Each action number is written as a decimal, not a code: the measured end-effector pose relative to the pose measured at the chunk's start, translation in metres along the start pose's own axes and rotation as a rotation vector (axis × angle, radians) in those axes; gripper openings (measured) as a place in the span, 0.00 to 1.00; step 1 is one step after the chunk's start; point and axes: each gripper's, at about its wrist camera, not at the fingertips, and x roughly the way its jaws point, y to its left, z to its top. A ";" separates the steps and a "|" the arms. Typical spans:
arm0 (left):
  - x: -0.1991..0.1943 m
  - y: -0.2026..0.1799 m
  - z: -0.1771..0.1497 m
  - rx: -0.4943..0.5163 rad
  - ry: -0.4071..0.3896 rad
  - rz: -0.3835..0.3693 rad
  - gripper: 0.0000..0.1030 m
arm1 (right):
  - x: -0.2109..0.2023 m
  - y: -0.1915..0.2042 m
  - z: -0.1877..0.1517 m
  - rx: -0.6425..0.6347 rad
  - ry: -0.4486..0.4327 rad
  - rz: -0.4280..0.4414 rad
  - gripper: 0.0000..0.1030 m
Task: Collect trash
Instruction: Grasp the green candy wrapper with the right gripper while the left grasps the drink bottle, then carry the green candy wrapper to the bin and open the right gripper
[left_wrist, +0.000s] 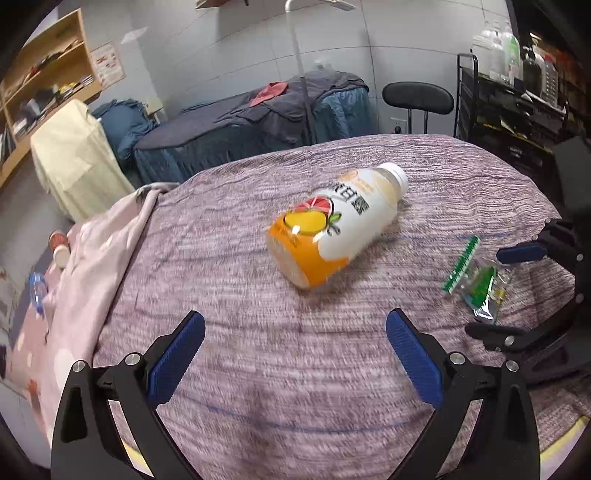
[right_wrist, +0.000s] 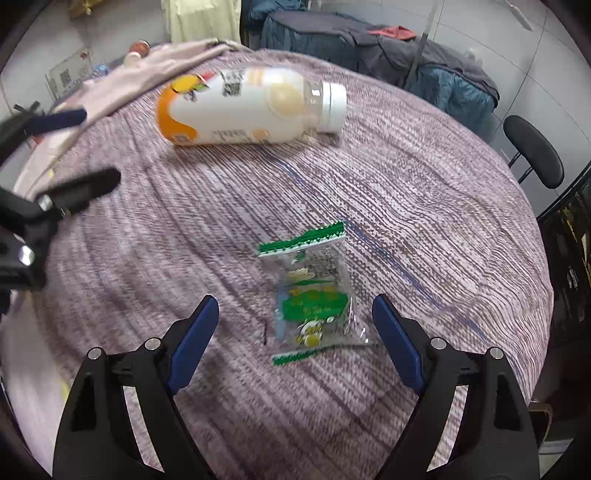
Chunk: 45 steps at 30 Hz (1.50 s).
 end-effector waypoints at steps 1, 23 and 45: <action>0.005 0.000 0.005 0.008 0.007 -0.011 0.94 | 0.005 -0.001 0.001 -0.004 0.008 0.006 0.77; 0.076 -0.052 0.058 0.253 0.145 -0.012 0.63 | -0.017 -0.028 -0.011 0.067 -0.121 0.160 0.14; -0.033 -0.036 0.007 -0.039 -0.062 -0.130 0.59 | -0.109 -0.034 -0.084 0.212 -0.304 0.262 0.14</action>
